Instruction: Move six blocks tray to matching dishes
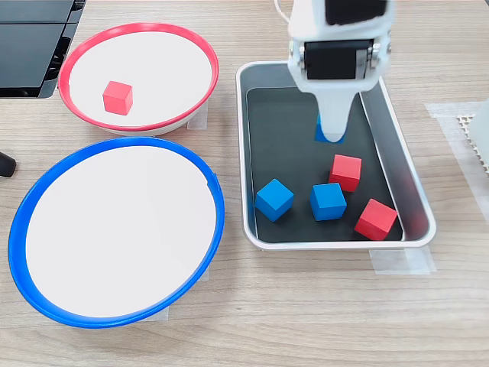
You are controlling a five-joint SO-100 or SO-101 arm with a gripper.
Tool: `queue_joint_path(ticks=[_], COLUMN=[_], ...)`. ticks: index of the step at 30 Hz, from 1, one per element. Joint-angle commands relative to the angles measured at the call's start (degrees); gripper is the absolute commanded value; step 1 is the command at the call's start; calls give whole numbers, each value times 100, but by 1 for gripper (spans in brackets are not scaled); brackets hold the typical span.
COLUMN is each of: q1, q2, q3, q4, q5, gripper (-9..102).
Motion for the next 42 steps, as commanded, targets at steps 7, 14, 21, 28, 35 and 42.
queue_joint_path(ticks=[7, 14, 21, 28, 35, 42], q1=[-712, -800, -729, -352, 466, 466], q2=[-510, -1248, -1072, 220, 1362, 1494], q3=[-835, -457, -343, 193, 1477, 2399], q4=[-3076, -4474, -4122, -1881, -896, -1951], q5=[3357, 4263, 4500, 3155, 3639, 6346], gripper=[0, 11, 20, 0, 1, 23])
